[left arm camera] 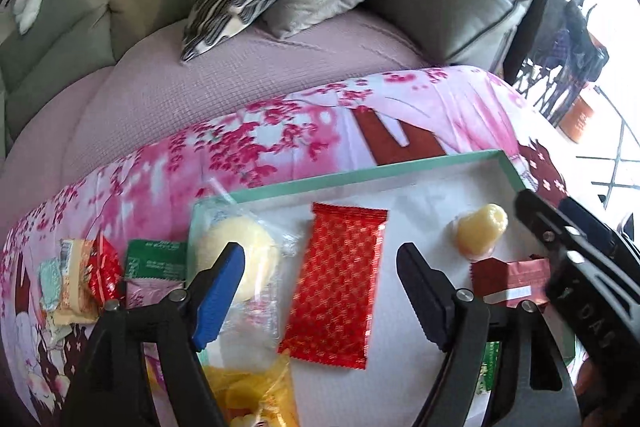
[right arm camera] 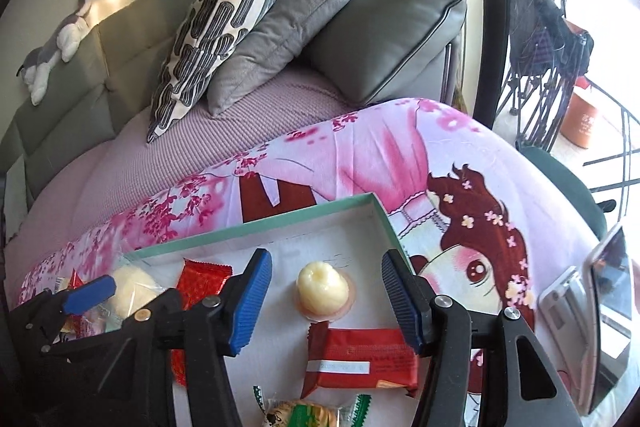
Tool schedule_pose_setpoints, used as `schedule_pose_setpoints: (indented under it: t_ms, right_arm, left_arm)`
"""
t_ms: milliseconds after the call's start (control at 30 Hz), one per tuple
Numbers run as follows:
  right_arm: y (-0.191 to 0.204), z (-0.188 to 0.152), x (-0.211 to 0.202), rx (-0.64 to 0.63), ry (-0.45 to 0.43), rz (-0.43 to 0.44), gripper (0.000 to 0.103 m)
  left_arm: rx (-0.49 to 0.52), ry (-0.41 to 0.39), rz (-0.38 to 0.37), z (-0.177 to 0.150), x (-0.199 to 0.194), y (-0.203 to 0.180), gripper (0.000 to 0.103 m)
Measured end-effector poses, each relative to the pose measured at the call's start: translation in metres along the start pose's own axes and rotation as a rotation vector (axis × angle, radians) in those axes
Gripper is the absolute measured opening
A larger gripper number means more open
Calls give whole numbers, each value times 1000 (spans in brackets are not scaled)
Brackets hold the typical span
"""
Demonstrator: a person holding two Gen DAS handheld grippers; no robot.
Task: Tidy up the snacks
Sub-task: 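Move both tools back over the remaining snack pile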
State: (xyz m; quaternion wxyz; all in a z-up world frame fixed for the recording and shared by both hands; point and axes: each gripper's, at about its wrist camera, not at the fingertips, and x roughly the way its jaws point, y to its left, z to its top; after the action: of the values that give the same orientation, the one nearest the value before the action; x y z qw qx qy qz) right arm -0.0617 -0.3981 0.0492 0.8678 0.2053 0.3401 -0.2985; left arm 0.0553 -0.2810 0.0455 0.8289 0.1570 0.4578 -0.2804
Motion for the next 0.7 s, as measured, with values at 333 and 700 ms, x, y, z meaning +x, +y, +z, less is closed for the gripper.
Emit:
schedule_pose_setpoints:
  t_ms: [333,700]
  right_arm:
    - [3,-5,8,-10,54,13,61]
    - [37,-14,13,-93,80,62,61]
  left_arm:
    - [-201,-48,133,-4,-12,57,83]
    - [-307,-26,188,-23,-10,95,83]
